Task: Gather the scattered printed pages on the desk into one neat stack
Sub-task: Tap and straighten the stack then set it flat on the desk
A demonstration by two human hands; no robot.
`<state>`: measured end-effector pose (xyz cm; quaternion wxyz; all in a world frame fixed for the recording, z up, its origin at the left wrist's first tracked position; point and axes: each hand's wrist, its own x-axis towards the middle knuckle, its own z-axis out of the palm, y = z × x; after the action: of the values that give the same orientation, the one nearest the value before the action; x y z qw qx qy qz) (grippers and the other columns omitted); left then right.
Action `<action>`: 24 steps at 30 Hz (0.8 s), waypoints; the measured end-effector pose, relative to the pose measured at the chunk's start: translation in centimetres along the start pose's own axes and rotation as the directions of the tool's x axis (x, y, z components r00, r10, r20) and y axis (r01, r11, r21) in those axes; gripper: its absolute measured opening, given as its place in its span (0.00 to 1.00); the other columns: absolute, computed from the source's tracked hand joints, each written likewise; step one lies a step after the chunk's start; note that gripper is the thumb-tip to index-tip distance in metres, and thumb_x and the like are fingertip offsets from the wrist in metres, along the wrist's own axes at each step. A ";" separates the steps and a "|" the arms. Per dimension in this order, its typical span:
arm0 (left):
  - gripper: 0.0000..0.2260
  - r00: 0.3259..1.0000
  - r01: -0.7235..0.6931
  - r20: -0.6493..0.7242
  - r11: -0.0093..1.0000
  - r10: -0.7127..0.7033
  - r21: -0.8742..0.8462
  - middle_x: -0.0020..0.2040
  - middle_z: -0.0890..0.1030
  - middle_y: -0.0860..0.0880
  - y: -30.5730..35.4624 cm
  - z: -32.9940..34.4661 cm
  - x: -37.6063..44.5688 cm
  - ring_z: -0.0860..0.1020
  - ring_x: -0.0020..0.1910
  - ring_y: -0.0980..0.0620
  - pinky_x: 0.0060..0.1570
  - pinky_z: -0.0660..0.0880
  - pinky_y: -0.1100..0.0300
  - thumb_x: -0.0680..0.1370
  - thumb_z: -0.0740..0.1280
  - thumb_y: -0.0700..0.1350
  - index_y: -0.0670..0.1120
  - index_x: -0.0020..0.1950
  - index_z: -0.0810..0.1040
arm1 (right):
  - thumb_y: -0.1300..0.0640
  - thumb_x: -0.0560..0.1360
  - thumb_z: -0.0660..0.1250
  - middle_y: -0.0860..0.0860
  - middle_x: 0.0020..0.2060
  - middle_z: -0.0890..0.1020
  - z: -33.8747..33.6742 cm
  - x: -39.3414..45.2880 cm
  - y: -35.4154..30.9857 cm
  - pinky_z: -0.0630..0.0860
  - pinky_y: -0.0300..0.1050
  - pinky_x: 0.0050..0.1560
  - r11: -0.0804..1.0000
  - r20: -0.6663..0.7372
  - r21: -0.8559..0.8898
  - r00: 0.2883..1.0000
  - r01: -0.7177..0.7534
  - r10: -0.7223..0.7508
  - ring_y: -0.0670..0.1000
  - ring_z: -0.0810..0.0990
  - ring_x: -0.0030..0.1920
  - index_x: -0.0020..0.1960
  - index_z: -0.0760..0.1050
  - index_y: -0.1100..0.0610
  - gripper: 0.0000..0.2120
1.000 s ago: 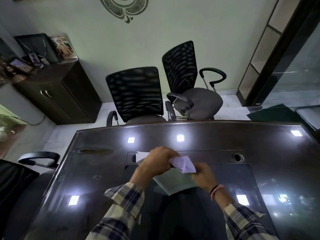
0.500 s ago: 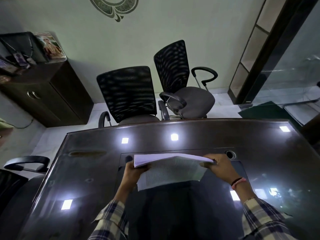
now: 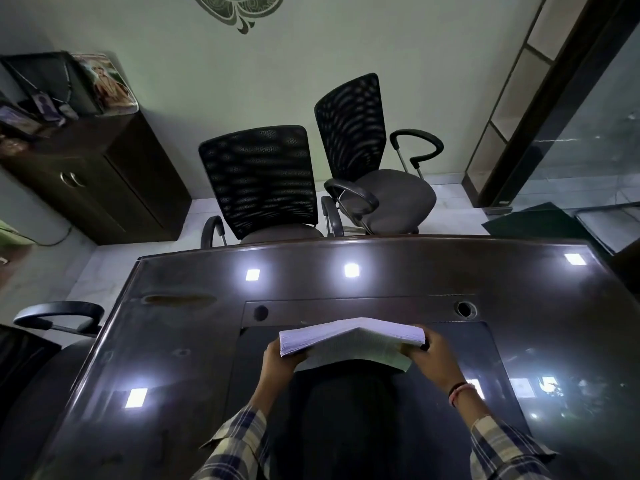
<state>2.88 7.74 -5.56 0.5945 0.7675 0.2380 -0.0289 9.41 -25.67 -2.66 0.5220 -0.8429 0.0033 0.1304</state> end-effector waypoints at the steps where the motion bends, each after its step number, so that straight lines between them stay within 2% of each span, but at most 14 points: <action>1: 0.14 1.000 -0.005 0.005 1.000 0.005 0.025 0.46 0.88 0.56 0.0 -0.2 0.3 0.86 0.47 0.57 0.47 0.80 0.62 0.71 0.78 0.33 0.49 0.52 0.87 | 0.64 0.69 0.79 0.43 0.45 0.87 -0.3 0.1 -0.2 0.79 0.36 0.47 1.000 -0.003 -0.023 1.000 0.021 -0.021 0.44 0.84 0.47 0.52 0.82 0.48 0.16; 3: 0.12 1.000 -0.013 0.008 0.998 0.013 0.068 0.46 0.89 0.54 -0.3 -0.6 0.8 0.86 0.48 0.56 0.48 0.81 0.59 0.72 0.79 0.35 0.46 0.53 0.88 | 0.61 0.69 0.80 0.40 0.46 0.86 -1.1 0.6 -0.9 0.78 0.34 0.48 0.991 0.022 -0.097 0.995 0.095 -0.093 0.41 0.83 0.48 0.52 0.83 0.48 0.15; 5: 0.11 1.000 -0.009 -0.012 0.996 0.010 0.091 0.46 0.89 0.53 -0.3 -0.8 1.1 0.86 0.48 0.56 0.48 0.81 0.58 0.72 0.79 0.37 0.45 0.52 0.88 | 0.57 0.69 0.79 0.38 0.45 0.85 -1.6 1.6 -2.6 0.78 0.35 0.49 0.953 0.136 -0.240 0.978 0.185 -0.156 0.40 0.83 0.47 0.50 0.83 0.48 0.12; 7: 0.10 1.000 -0.010 -0.018 0.995 0.012 0.096 0.46 0.89 0.53 -0.4 -0.6 1.2 0.87 0.48 0.54 0.49 0.82 0.56 0.72 0.79 0.38 0.46 0.53 0.88 | 0.50 0.68 0.74 0.40 0.43 0.85 -1.3 2.8 -4.6 0.79 0.43 0.50 0.860 0.313 -0.435 0.940 0.268 -0.135 0.42 0.82 0.45 0.49 0.83 0.48 0.10; 9: 0.11 1.000 -0.009 -0.007 0.996 0.010 0.093 0.47 0.89 0.53 -0.4 -0.5 1.2 0.87 0.49 0.54 0.50 0.83 0.54 0.72 0.79 0.39 0.46 0.53 0.88 | 0.46 0.68 0.69 0.43 0.45 0.85 0.1 3.7 -6.6 0.79 0.48 0.50 0.717 0.414 -0.615 0.908 0.328 -0.060 0.48 0.82 0.48 0.52 0.81 0.47 0.14; 10: 0.11 1.000 -0.011 0.001 0.996 0.011 0.091 0.46 0.89 0.53 -0.5 -0.5 1.2 0.87 0.49 0.54 0.51 0.83 0.54 0.72 0.79 0.39 0.46 0.54 0.88 | 0.47 0.69 0.67 0.45 0.47 0.84 1.1 4.0 -7.6 0.79 0.48 0.51 0.661 0.437 -0.662 0.899 0.354 -0.044 0.51 0.82 0.50 0.54 0.80 0.47 0.14; 14: 0.11 1.000 -0.019 0.003 0.993 0.019 0.112 0.45 0.89 0.53 -0.1 -0.6 0.7 0.87 0.47 0.55 0.50 0.83 0.52 0.71 0.80 0.39 0.47 0.53 0.89 | 0.57 0.72 0.66 0.53 0.56 0.83 6.4 4.4 -10.6 0.77 0.49 0.56 0.558 0.531 -0.699 0.847 0.448 -0.016 0.58 0.80 0.57 0.62 0.77 0.45 0.20; 17: 0.09 1.000 -0.013 0.002 0.990 0.013 0.139 0.43 0.88 0.54 -0.3 -0.7 0.5 0.87 0.45 0.56 0.50 0.84 0.47 0.72 0.79 0.39 0.48 0.49 0.89 | 0.61 0.73 0.64 0.56 0.57 0.83 9.5 4.2 -11.3 0.76 0.50 0.57 0.467 0.581 -0.702 0.812 0.538 -0.060 0.61 0.80 0.59 0.64 0.77 0.47 0.21; 19: 0.09 1.000 -0.028 -0.006 0.988 0.029 0.154 0.43 0.88 0.54 -0.3 -1.1 0.4 0.86 0.45 0.56 0.50 0.84 0.46 0.71 0.80 0.40 0.49 0.49 0.88 | 0.62 0.72 0.63 0.54 0.59 0.83 9.9 4.1 -11.0 0.76 0.50 0.59 0.484 0.571 -0.685 0.814 0.545 -0.110 0.61 0.80 0.61 0.64 0.79 0.48 0.23; 21: 0.13 0.999 0.009 -0.051 0.991 -0.002 0.130 0.46 0.87 0.54 -0.6 -1.6 0.5 0.86 0.47 0.54 0.49 0.84 0.50 0.70 0.81 0.45 0.50 0.53 0.86 | 0.61 0.72 0.63 0.49 0.60 0.84 8.9 4.3 -10.9 0.75 0.48 0.60 0.570 0.556 -0.634 0.820 0.522 -0.132 0.57 0.80 0.62 0.64 0.80 0.45 0.23; 22: 0.18 0.994 0.057 -0.093 0.996 -0.050 0.074 0.49 0.86 0.54 -1.1 -2.0 0.4 0.85 0.50 0.53 0.50 0.83 0.53 0.69 0.82 0.46 0.50 0.57 0.83 | 0.60 0.71 0.65 0.45 0.54 0.86 8.0 4.4 -10.7 0.76 0.47 0.56 0.620 0.545 -0.600 0.826 0.505 -0.144 0.54 0.81 0.57 0.58 0.82 0.42 0.21; 23: 0.24 0.985 0.119 -0.125 0.993 -0.120 -0.016 0.53 0.84 0.53 -1.4 -2.4 0.2 0.83 0.52 0.52 0.52 0.81 0.55 0.68 0.83 0.47 0.50 0.60 0.80 | 0.60 0.71 0.67 0.41 0.44 0.86 6.9 4.4 -10.7 0.76 0.45 0.49 0.693 0.514 -0.537 0.838 0.482 -0.185 0.50 0.82 0.48 0.49 0.83 0.37 0.18; 24: 0.30 0.976 0.152 -0.135 0.980 -0.169 -0.130 0.56 0.83 0.50 -1.6 -2.8 -0.1 0.83 0.55 0.50 0.55 0.80 0.54 0.66 0.85 0.49 0.49 0.63 0.77 | 0.61 0.72 0.71 0.37 0.33 0.82 5.8 4.5 -10.4 0.73 0.43 0.42 0.785 0.461 -0.446 0.862 0.431 -0.211 0.45 0.79 0.38 0.39 0.80 0.35 0.18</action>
<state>1.45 10.53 -6.15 0.6159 0.7090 0.3434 -0.0065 13.97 -15.24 3.03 0.2708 -0.8989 -0.2826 0.1969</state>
